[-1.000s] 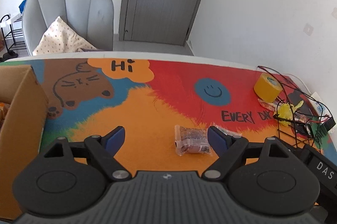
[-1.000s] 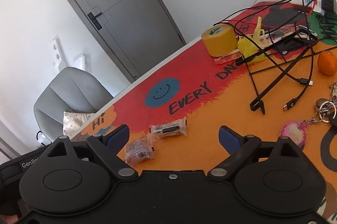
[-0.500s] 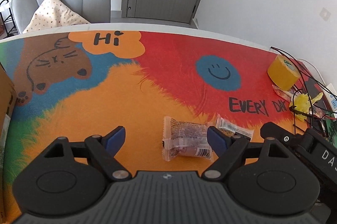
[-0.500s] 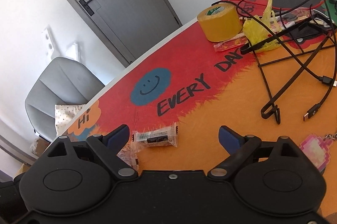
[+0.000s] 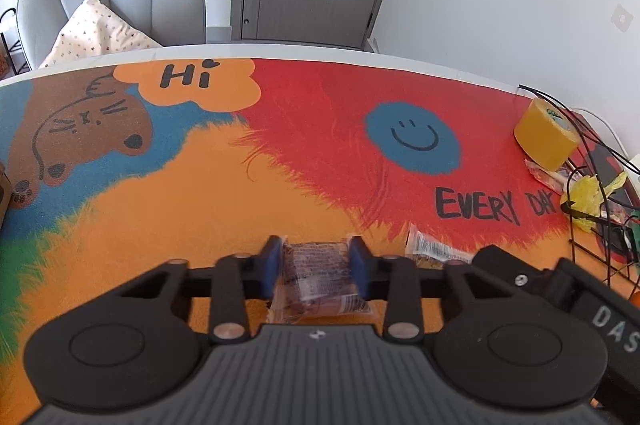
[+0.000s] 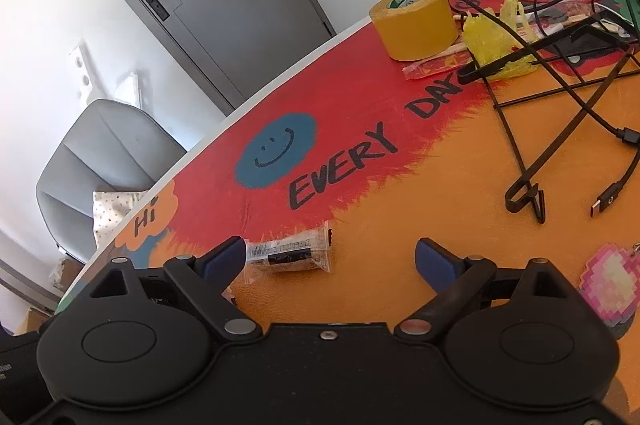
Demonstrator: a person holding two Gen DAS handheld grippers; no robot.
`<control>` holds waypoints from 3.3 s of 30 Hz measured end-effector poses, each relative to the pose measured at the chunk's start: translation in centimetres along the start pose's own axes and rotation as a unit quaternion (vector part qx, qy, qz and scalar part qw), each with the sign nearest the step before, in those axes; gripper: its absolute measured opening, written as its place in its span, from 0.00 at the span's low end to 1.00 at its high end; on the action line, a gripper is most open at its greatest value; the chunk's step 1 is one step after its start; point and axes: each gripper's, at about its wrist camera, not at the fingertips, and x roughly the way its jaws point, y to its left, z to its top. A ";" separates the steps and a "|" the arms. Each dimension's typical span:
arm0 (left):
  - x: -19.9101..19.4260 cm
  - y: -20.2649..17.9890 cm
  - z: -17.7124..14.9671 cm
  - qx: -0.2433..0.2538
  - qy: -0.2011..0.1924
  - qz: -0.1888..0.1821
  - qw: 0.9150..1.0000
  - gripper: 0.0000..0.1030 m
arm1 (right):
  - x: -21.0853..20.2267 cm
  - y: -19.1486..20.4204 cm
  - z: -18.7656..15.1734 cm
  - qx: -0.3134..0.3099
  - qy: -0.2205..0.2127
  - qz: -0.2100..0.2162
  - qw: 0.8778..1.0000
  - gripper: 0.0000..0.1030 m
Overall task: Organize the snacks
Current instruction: 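Grasp the clear brown-filled packet with the left tool while the right grasps the clear labelled packet, then carry both packets over the box and open both tools to drop them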
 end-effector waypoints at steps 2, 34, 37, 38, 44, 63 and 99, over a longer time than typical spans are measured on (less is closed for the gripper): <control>-0.2 0.2 0.0 0.006 -0.005 0.008 1.000 0.31 | 0.5 0.4 0.1 -0.008 0.000 -0.004 1.000 0.91; -7.0 10.1 -0.8 -0.043 -0.061 0.003 0.997 0.31 | -0.7 7.6 -2.3 -0.121 -0.010 -0.044 0.992 0.52; -8.8 10.8 -1.1 -0.045 -0.075 -0.001 0.996 0.31 | -1.7 8.2 -3.2 -0.124 -0.015 -0.031 0.992 0.52; -9.4 11.1 -1.2 -0.046 -0.081 0.000 0.996 0.31 | -2.0 8.5 -3.5 -0.128 -0.016 -0.029 0.991 0.52; -12.7 13.0 -1.7 -0.057 -0.100 -0.002 0.993 0.31 | -3.6 10.8 -5.4 -0.139 -0.020 -0.001 0.990 0.52; -18.7 23.7 -1.8 -0.081 -0.139 0.039 0.986 0.31 | -7.2 22.2 -9.7 -0.198 -0.039 0.102 0.974 0.52; -21.2 34.6 -3.8 -0.168 -0.174 0.035 0.970 0.59 | -4.3 30.8 -13.8 -0.224 -0.003 0.175 0.959 0.75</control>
